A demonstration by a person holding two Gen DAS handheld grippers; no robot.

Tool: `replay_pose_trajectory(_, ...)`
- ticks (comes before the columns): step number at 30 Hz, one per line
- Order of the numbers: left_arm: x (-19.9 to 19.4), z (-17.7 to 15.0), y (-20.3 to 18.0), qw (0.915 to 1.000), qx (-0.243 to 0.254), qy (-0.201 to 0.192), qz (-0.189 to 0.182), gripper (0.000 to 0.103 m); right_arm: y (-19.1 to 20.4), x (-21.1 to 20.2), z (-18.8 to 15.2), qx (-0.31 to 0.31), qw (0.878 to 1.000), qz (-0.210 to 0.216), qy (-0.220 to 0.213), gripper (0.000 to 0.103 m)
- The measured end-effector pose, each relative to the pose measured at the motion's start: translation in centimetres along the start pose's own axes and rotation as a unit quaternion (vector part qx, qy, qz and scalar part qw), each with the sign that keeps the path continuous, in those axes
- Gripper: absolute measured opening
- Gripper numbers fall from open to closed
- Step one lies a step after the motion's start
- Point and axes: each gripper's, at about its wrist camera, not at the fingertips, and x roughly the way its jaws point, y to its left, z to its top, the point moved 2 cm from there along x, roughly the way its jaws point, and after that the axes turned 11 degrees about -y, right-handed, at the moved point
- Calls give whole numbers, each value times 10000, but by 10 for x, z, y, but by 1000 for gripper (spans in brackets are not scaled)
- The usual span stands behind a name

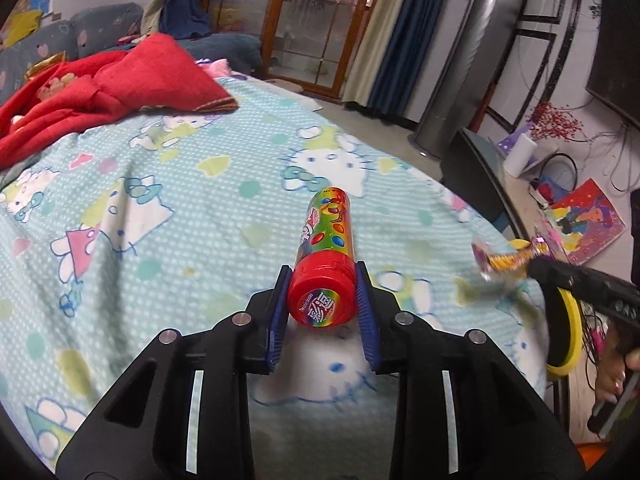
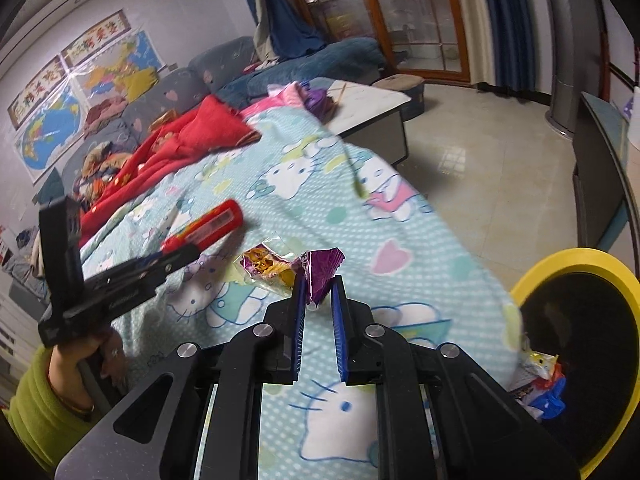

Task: Collect trash
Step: 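Carry the purple wrapper and candy tube over the yellow bin and open both tools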

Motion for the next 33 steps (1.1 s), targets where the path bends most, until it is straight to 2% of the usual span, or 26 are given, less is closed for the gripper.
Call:
replay_pose_trajectory(5, -9, -2, -20, 9997, -5, -70, -248, 23, -15, -13, 3, 135, 9998, -140, -107, 13)
replay_pose_trajectory(17, -26, -1, -78, 9961, 367, -132, -788, 23, -50, -47, 10, 549, 9966, -403, -462, 13)
replay_pose_trajectory(33, -36, -4, -138, 9885, 749, -158, -1306, 23, -96, -100, 12, 1038, 9863, -815, -985, 13)
